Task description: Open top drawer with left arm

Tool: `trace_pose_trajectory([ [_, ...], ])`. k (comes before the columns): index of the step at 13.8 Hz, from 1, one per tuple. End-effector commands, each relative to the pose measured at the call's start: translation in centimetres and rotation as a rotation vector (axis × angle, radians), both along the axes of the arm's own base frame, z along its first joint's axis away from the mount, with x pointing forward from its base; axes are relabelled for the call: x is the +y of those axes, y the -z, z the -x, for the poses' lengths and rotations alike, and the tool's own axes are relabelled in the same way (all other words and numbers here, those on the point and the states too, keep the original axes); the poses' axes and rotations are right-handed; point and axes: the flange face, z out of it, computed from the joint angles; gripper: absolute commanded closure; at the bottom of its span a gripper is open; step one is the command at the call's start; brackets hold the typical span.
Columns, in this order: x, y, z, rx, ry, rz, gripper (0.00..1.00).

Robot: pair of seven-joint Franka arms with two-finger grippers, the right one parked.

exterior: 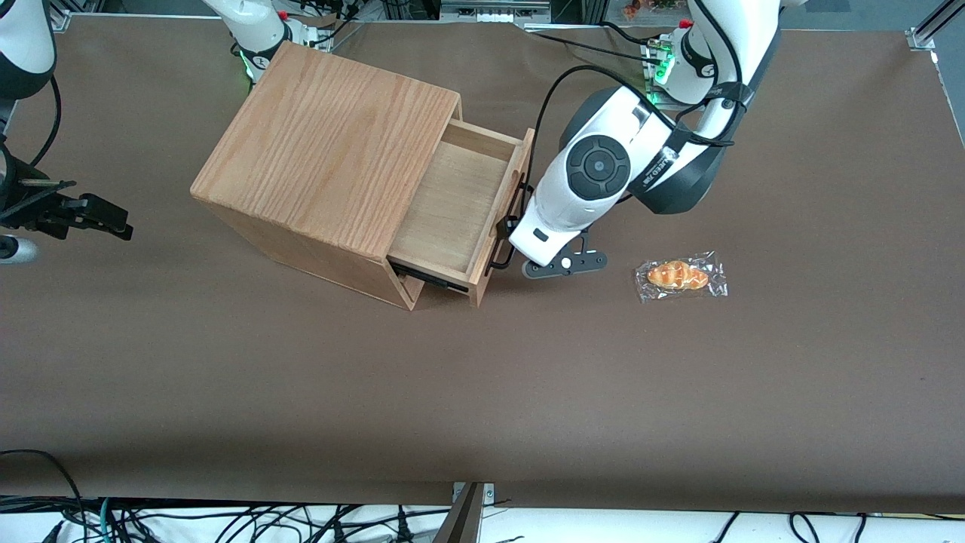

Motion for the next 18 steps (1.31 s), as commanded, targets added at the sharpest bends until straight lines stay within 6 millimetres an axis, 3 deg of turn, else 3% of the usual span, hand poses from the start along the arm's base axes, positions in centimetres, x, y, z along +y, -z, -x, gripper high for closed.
trace_pose_trajectory([
  [1,1.8,-1.2,-0.3,-0.022,0.015,-0.037,0.00],
  [7,3.4,-1.3,-1.2,-0.016,0.032,-0.035,0.00],
  [12,3.4,-1.4,-1.2,-0.017,0.041,-0.033,0.00],
  [15,3.3,-2.2,-0.8,-0.003,0.030,-0.039,0.00],
  [18,3.6,-4.5,-0.2,-0.015,0.028,-0.032,0.00],
])
